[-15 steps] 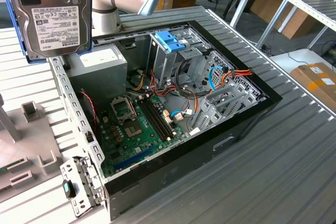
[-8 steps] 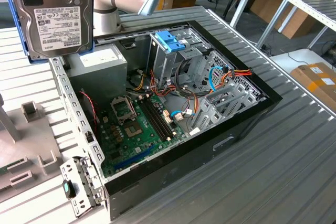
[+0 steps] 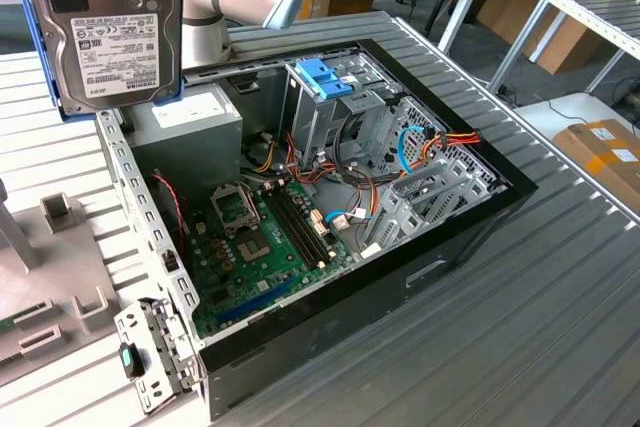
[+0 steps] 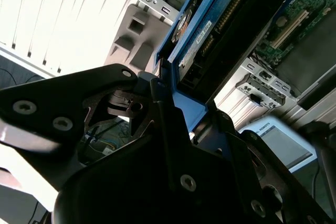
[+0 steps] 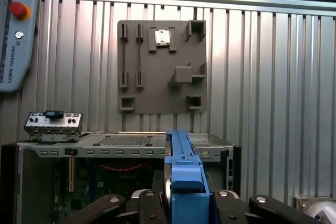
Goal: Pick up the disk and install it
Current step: 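Pick up the disk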
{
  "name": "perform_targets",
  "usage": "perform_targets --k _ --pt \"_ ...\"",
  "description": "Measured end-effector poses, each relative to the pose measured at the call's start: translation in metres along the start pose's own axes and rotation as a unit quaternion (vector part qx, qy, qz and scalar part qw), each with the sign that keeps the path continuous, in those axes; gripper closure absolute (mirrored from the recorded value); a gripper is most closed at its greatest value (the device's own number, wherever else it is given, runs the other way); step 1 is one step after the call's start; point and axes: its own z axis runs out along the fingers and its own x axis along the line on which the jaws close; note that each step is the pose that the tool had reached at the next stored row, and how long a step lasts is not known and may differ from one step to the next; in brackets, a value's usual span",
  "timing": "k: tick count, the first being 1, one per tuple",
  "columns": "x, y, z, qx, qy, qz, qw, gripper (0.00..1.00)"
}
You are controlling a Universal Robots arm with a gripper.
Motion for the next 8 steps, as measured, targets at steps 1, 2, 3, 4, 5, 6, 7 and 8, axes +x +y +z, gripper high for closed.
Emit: perform_targets --k 1,2,3,4,5,6,7,8 --pt "0.0 -0.0005 0.0002 0.0 0.0 0.0 1.0 0.63" --pt "0.0 -0.0007 0.0003 0.0 0.0 0.0 1.0 0.63" --pt "0.0001 -0.0012 0.0003 0.0 0.0001 0.0 1.0 0.63" --pt "0.0001 -0.0016 0.0005 0.0 0.0001 0.0 1.0 0.63" --pt "0.0001 -0.0021 0.0006 0.0 0.0002 0.0 1.0 0.63" --pt "0.0002 -0.0029 0.0009 0.0 0.0003 0.0 1.0 0.63" --pt "0.0002 -0.0035 0.0011 0.0 0.0004 0.0 1.0 0.63" --pt "0.0002 -0.0039 0.0012 0.0 0.0004 0.0 1.0 0.63"
